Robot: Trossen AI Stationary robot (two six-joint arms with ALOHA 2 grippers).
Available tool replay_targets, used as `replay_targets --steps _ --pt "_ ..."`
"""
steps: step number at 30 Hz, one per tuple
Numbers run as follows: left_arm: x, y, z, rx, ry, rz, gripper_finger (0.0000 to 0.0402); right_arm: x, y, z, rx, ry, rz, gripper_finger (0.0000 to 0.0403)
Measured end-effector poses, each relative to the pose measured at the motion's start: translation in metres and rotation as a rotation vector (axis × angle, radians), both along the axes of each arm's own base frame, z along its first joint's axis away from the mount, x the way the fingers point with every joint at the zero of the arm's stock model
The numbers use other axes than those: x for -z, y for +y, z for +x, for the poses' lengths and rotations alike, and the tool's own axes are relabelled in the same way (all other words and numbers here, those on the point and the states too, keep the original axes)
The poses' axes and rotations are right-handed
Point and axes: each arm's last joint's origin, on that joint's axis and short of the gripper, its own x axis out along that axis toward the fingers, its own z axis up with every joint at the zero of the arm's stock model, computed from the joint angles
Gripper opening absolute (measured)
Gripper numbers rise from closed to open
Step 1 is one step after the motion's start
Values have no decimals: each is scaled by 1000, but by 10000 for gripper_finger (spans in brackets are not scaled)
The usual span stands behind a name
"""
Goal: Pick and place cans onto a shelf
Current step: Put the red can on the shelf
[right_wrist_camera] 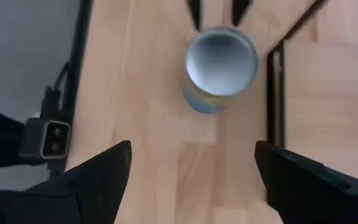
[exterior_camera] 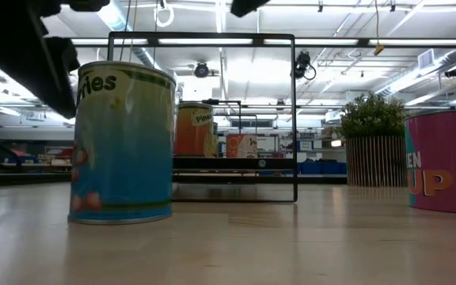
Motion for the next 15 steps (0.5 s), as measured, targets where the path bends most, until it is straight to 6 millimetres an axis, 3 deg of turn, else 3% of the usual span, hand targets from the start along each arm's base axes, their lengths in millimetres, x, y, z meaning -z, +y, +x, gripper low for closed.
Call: replay_targets --steps 4,8,15 --pt "4 6 -6 -38 69 53 191 5 0 4 -28 -29 11 348" --pt "8 9 -4 -118 32 103 180 9 -4 12 -64 -85 24 348" --pt "18 7 14 -133 -41 97 169 37 -16 15 -70 -69 16 348"
